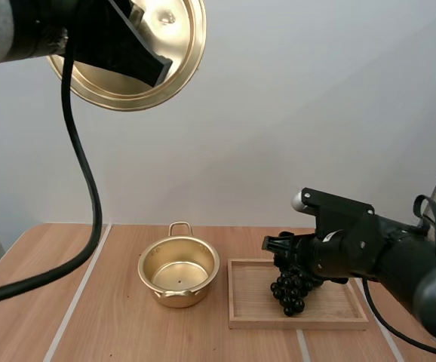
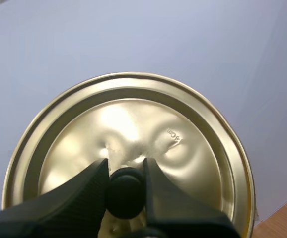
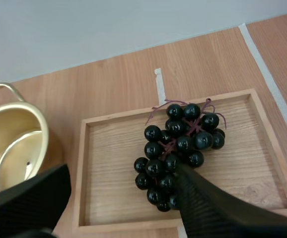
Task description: Open the lid, put the grape in the pot, and close it
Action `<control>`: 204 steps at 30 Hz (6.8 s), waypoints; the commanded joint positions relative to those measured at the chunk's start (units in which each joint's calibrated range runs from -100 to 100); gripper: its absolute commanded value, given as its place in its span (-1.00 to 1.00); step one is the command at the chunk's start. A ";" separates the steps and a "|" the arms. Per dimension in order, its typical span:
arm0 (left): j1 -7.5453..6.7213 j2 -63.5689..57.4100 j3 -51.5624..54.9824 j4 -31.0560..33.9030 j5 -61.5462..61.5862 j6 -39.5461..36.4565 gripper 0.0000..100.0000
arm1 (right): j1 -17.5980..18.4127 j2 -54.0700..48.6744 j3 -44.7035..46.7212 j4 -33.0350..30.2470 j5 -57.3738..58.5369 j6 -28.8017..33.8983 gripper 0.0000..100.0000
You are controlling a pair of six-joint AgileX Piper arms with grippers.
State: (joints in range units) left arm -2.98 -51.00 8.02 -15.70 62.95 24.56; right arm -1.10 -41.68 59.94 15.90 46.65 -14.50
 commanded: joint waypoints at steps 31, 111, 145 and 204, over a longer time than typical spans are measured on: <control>-0.07 -2.58 -0.42 0.18 -1.98 -0.57 -1.00 | -0.16 33.64 -0.27 0.15 -29.41 0.01 1.00; -0.07 -2.51 -0.42 0.18 -1.80 -0.57 -1.00 | 23.14 44.04 -28.23 -6.08 -17.01 -17.26 -1.00; -0.07 -2.51 -0.57 0.18 -3.78 -0.37 -1.00 | 17.16 14.66 -27.80 -8.08 19.06 -16.86 -1.00; -0.07 49.69 25.09 -6.15 -2.09 9.89 -1.00 | 11.75 -45.17 -20.08 -11.92 53.35 -14.54 -1.00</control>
State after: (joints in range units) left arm -2.98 -2.08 33.10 -20.17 62.10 33.39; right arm 10.96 -86.28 39.62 4.31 100.00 -29.17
